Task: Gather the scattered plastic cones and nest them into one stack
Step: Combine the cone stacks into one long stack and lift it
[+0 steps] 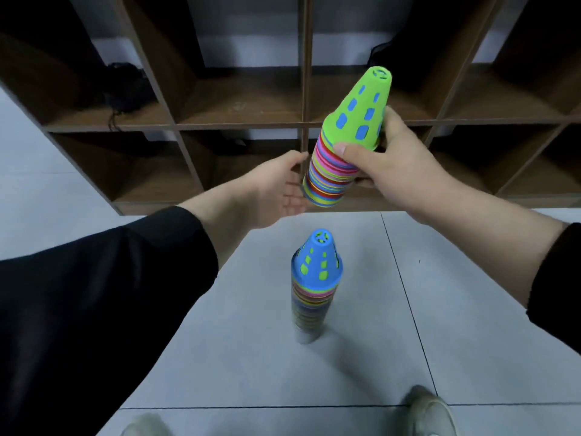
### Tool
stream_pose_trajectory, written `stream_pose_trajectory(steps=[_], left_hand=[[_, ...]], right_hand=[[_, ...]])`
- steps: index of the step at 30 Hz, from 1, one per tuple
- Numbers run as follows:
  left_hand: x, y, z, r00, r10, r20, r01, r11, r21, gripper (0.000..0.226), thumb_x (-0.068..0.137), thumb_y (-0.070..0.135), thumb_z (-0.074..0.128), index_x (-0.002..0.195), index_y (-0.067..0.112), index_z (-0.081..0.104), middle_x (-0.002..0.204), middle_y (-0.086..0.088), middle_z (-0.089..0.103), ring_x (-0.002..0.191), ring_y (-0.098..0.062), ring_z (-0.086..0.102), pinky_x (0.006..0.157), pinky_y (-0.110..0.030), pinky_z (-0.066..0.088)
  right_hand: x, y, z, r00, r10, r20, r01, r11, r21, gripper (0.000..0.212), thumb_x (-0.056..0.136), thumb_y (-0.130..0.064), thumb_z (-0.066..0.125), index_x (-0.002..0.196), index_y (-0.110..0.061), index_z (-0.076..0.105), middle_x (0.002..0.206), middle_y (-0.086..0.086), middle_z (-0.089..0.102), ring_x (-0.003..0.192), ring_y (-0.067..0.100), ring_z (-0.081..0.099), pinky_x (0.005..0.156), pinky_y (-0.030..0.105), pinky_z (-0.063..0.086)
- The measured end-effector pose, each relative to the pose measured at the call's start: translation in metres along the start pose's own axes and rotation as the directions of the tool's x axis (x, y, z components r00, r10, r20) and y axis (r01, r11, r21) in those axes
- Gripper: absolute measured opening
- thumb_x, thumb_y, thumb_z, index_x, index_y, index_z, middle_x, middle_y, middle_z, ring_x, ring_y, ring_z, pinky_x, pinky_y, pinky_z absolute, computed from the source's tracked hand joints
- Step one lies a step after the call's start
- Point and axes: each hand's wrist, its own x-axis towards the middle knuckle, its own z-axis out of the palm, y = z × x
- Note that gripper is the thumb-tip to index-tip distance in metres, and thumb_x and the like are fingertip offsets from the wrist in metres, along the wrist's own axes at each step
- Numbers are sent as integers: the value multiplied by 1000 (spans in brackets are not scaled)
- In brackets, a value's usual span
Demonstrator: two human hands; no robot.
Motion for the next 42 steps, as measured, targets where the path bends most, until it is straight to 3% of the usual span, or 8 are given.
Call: stream_pose_trajectory(steps=[4,12,17,25,28,32,37,42], left_hand=[[-69,20,8,998,63,-5,-63,998,-3,69,93,57,53,130,-1,53,113,-12,72,102,-23,71,98,-37,53],[-150,15,20,994,65,-87,-69,996,-49,62,98,53,47,131,0,55,112,-11,72,103,-23,69,101,-41,51],[-152,-7,27,986,14,-168,-12,1000,10,57,97,55,44,123,8,63,116,-7,70,110,-21,63,108,-46,40],[-131,-57,30,978,2,-207,17,995,93,72,90,74,38,141,24,50,149,7,45,137,-18,38,103,-42,31],[-126,-62,32,965,23,-261,8,993,116,72,94,71,33,144,22,47,152,2,44,139,-22,39,109,-44,33],[-130,-67,28,984,-40,-175,60,992,111,75,93,73,32,149,23,41,155,-4,39,142,-23,36,112,-48,33],[-130,-83,27,970,-11,-242,56,982,182,68,98,66,29,146,20,44,146,-2,47,121,-20,49,102,-43,42],[-128,-105,15,925,-50,-377,168,943,286,58,103,52,27,140,14,48,130,-8,58,108,-23,59,91,-39,49]], right_hand=[[-30,-65,-13,998,-52,-36,51,998,-41,43,84,-45,74,121,-36,54,110,-20,68,98,0,67,87,38,59],[-77,-128,-20,1000,27,2,-27,999,46,44,82,-49,74,120,-33,57,108,-15,70,95,7,71,77,41,62],[-91,-118,-9,1000,-1,-30,0,1000,-24,41,81,-49,74,116,-34,58,105,-16,70,93,4,69,82,40,61],[-103,-71,18,990,75,119,-58,989,-138,52,76,-53,76,120,-38,53,106,-19,68,97,4,67,88,38,58],[-109,-51,29,984,107,146,-74,974,-213,53,77,-53,76,120,-36,50,105,-22,64,96,2,65,89,35,57],[-106,-44,28,983,104,153,-72,976,-203,56,79,-51,76,125,-33,50,107,-22,64,96,-1,63,89,31,56],[-104,-44,32,985,101,138,-75,980,-182,57,78,-50,77,126,-31,52,109,-18,65,98,4,65,90,35,56],[-111,-39,37,989,85,120,-68,988,-139,53,81,-47,75,126,-31,51,111,-16,65,99,4,64,92,34,56]])
